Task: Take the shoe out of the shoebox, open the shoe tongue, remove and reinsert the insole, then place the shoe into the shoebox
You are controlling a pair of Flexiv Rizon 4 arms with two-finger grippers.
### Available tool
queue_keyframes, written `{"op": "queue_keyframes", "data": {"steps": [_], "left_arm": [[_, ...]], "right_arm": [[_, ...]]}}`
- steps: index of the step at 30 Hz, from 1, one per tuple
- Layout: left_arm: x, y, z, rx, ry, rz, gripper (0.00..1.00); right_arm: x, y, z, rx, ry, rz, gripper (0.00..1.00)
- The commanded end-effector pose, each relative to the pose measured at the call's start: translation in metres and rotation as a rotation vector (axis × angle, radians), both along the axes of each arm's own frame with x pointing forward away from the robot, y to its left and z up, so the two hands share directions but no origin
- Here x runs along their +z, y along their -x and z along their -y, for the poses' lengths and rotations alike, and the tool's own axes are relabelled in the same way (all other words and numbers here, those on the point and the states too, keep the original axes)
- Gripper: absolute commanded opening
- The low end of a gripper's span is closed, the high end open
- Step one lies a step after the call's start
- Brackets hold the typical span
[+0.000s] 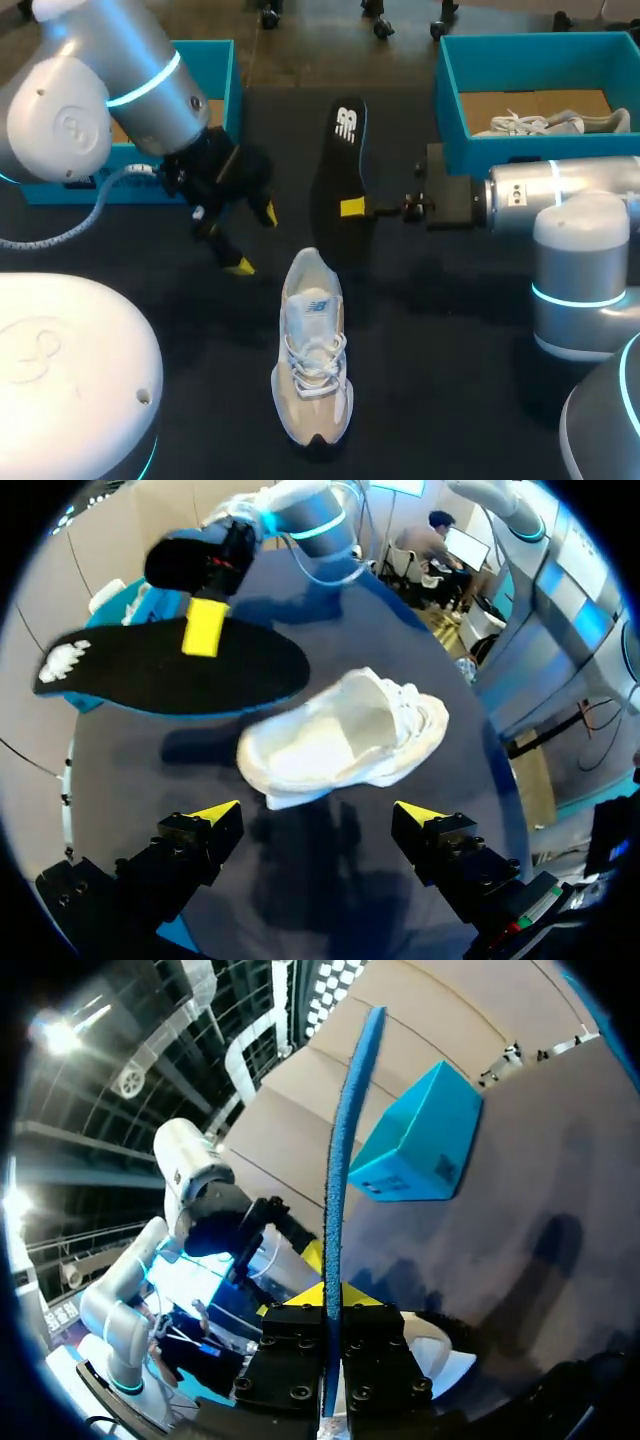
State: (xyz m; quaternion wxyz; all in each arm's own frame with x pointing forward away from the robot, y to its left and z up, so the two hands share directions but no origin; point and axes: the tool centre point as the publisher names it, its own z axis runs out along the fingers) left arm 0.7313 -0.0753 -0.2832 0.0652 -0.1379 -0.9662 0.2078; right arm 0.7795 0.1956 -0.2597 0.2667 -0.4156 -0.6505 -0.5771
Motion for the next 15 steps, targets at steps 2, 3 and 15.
{"op": "queue_keyframes", "data": {"steps": [2,3,15], "left_arm": [[0.001,-0.003,0.003,-0.003,-0.009,-0.003,1.0],[0.001,-0.003,0.003,-0.003,-0.009,-0.003,1.0],[-0.022,0.0,0.004,0.007,-0.013,0.042,1.0]], "right_arm": [[0.004,0.001,-0.007,-0.004,0.037,-0.011,0.0],[0.004,0.001,-0.007,-0.004,0.037,-0.011,0.0],[-0.001,0.0,-0.016,-0.001,0.02,0.024,0.0]]}}
